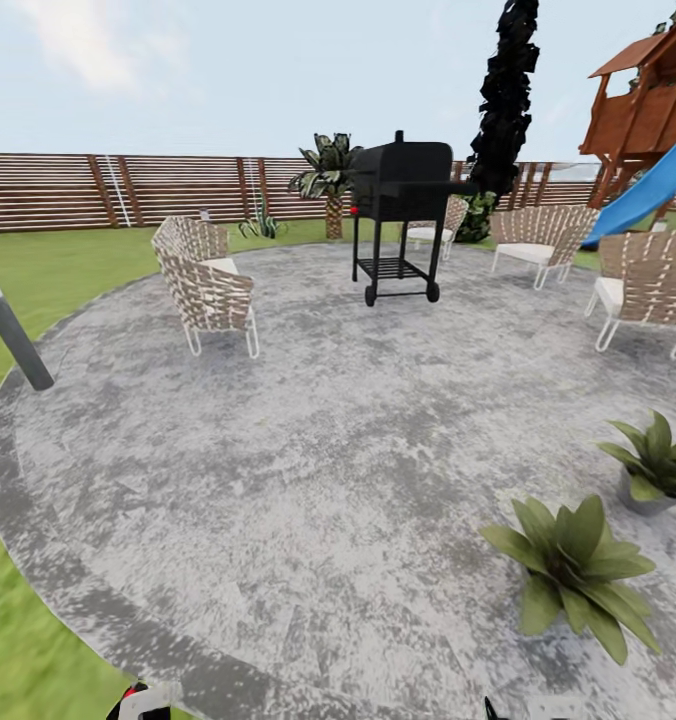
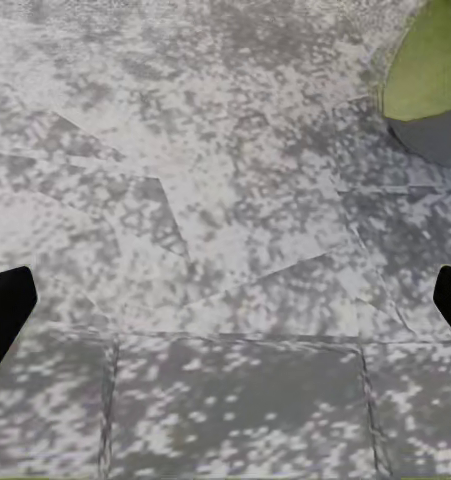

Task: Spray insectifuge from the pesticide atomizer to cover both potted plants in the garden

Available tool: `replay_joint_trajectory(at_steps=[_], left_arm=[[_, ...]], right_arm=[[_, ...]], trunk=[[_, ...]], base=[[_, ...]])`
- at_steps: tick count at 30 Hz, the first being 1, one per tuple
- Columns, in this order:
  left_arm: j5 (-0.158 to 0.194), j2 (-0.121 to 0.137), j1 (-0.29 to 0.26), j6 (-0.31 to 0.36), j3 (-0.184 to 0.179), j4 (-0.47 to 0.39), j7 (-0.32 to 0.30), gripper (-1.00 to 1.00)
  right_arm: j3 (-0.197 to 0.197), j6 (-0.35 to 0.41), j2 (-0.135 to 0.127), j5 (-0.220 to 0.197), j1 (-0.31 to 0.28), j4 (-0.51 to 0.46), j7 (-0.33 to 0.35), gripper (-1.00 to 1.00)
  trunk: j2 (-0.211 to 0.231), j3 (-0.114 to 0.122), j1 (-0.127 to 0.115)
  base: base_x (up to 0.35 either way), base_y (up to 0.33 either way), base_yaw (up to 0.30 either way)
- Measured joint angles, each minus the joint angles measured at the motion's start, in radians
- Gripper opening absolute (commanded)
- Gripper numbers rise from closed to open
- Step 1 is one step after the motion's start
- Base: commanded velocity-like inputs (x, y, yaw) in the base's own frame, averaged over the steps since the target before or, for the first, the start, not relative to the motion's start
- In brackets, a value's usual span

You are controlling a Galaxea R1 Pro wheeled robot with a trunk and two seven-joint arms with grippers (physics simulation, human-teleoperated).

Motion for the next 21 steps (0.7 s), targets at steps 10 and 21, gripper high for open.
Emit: replay_joint_trajectory(at_steps=[10,21], left_arm=[[0.000,0.000,0.001,0.000,0.000,0.000,0.000,-1.00],[0.000,0.000,0.001,-0.001,0.000,0.000,0.000,-1.00]], right_arm=[[0.000,0.000,0.000,0.000,0.000,0.000,0.000,1.00],[0.000,0.000,0.000,0.000,0.000,0.000,0.000,1.00]], trunk=[[0.000,0.000,0.000],[0.000,0.000,0.000]], base=[[0.305,0.160,0.000],[0.330,0.048,0.000]])
